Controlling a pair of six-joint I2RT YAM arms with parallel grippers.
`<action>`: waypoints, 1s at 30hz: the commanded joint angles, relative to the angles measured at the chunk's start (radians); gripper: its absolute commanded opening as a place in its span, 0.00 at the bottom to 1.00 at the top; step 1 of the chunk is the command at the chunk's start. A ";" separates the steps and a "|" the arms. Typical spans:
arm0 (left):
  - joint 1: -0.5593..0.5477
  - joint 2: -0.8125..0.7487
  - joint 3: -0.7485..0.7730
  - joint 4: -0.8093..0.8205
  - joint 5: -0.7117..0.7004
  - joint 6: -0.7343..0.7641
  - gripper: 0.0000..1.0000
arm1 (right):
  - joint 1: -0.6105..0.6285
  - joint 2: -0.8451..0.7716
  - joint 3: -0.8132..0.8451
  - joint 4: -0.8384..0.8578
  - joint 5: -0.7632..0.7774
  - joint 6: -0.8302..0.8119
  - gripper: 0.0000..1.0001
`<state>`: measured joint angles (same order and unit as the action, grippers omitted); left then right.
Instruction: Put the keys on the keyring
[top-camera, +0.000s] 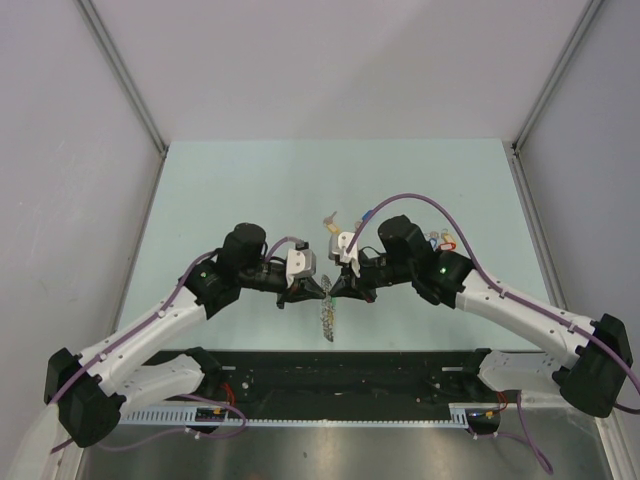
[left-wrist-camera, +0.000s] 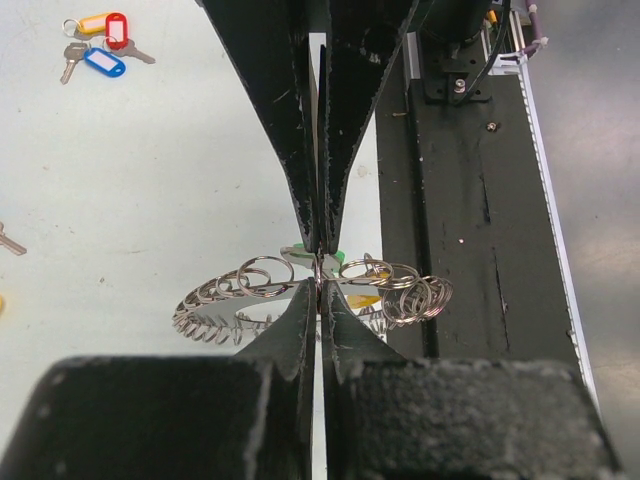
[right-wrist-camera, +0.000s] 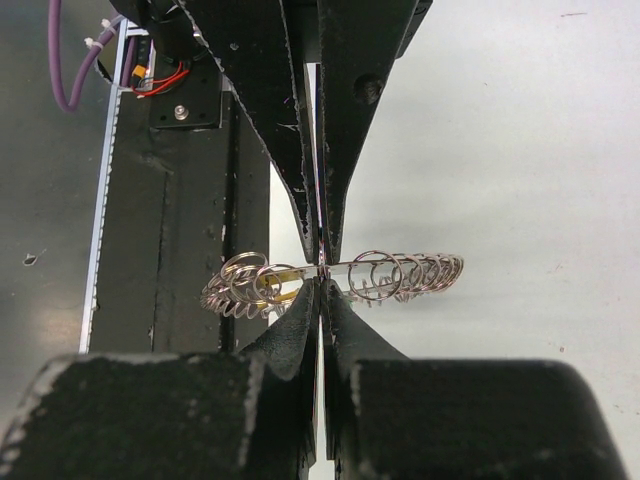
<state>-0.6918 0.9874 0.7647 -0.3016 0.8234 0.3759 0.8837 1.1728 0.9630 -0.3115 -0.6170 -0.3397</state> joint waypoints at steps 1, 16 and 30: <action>-0.008 -0.013 0.012 0.105 0.086 -0.008 0.00 | 0.023 0.010 0.013 0.109 -0.023 0.018 0.00; -0.008 -0.041 -0.013 0.147 0.036 -0.037 0.01 | -0.005 -0.051 0.011 0.052 0.023 0.028 0.35; -0.006 -0.049 -0.019 0.176 0.036 -0.052 0.00 | -0.054 -0.102 -0.047 0.037 0.022 0.030 0.24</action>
<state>-0.6949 0.9657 0.7479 -0.1940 0.8192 0.3386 0.8333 1.0809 0.9192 -0.3077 -0.5838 -0.3134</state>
